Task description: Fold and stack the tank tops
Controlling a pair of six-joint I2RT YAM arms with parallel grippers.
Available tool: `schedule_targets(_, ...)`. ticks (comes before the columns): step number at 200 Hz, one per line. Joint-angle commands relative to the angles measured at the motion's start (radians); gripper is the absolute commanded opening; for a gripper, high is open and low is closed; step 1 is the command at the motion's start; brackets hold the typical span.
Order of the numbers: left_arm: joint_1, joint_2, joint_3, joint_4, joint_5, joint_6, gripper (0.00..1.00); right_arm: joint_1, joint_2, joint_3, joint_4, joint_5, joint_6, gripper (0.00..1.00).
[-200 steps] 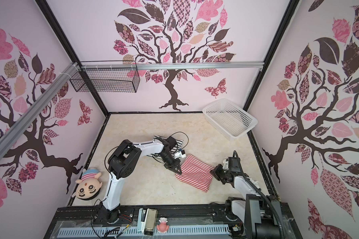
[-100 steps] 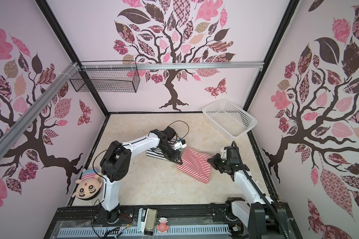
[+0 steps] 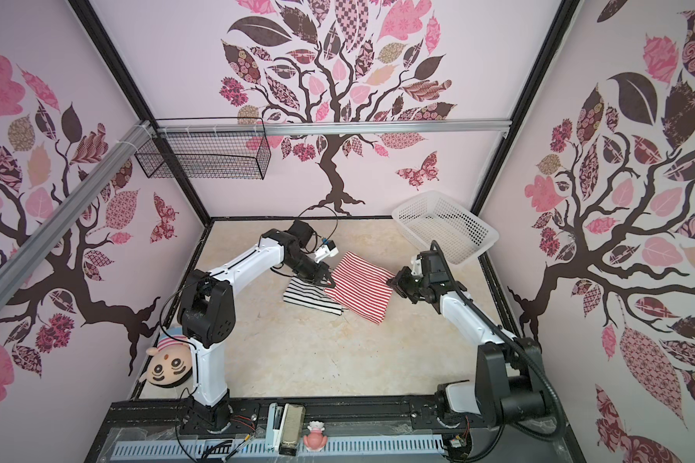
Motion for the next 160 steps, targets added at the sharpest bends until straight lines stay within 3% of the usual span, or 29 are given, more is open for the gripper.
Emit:
schedule_targets(1, 0.058, -0.002, 0.039, -0.024, -0.011, 0.036, 0.04, 0.043, 0.108, 0.101, 0.03, 0.021, 0.014, 0.0)
schedule_targets(90, 0.268, -0.027, -0.026, -0.071, -0.014, 0.117, 0.04, 0.191, 0.502, 0.467, 0.027, 0.035, 0.03, 0.0)
schedule_targets(160, 0.328, -0.064, -0.114, -0.095, 0.012, 0.163, 0.04, 0.234, 0.575, 0.57, -0.04, 0.06, 0.006, 0.0)
